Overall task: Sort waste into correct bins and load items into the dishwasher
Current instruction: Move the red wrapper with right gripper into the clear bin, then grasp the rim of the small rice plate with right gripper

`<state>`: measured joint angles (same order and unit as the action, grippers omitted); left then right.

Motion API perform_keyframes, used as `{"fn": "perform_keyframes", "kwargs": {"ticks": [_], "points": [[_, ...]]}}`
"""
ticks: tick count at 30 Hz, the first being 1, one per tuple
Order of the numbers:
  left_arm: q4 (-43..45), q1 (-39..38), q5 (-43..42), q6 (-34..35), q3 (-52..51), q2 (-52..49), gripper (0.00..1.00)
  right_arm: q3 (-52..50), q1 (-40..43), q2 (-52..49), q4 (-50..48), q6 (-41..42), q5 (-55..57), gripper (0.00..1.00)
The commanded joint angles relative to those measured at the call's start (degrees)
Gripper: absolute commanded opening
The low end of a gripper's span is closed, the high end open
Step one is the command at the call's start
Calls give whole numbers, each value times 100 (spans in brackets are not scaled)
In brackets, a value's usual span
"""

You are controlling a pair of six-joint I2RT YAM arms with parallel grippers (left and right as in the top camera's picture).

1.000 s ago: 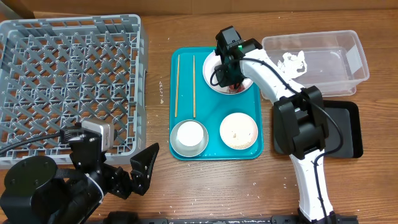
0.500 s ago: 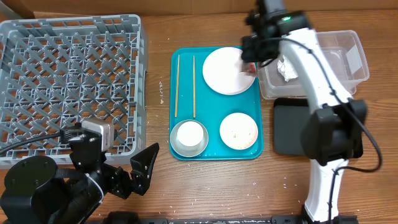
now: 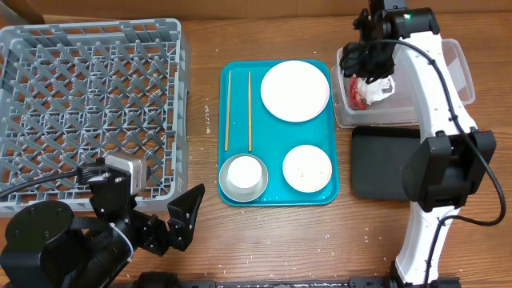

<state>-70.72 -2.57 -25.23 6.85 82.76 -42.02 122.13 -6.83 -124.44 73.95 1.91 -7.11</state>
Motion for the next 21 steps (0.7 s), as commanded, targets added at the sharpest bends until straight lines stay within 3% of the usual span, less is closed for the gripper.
{"fn": "perform_keyframes", "kwargs": {"ticks": [1, 5, 8, 11, 15, 16, 17, 21], "points": [[17, 31, 17, -109, -11, 13, 100, 31, -258, 881, 216, -48, -396, 52], [17, 31, 17, -109, -11, 13, 100, 31, -627, 1373, 929, 114, -708, 54], [17, 31, 17, -109, -11, 13, 100, 17, -1034, 1475, 1764, 332, -649, 70], [17, 31, 17, -109, -11, 13, 100, -260, -1508, 1471, 2026, 507, -647, 70], [17, 31, 17, -109, -11, 13, 100, -988, -2096, 1471, 1353, 1051, -492, 79], [17, 31, 17, -109, -11, 13, 100, -1191, -2194, 1471, 1104, 1237, -378, 95], [17, 31, 17, -109, -11, 13, 100, -1473, -2288, 1471, 778, 1510, -195, 100], [17, 31, 17, -109, -11, 13, 100, -2516, -2356, 1471, -321, 2208, 105, 100]]}}
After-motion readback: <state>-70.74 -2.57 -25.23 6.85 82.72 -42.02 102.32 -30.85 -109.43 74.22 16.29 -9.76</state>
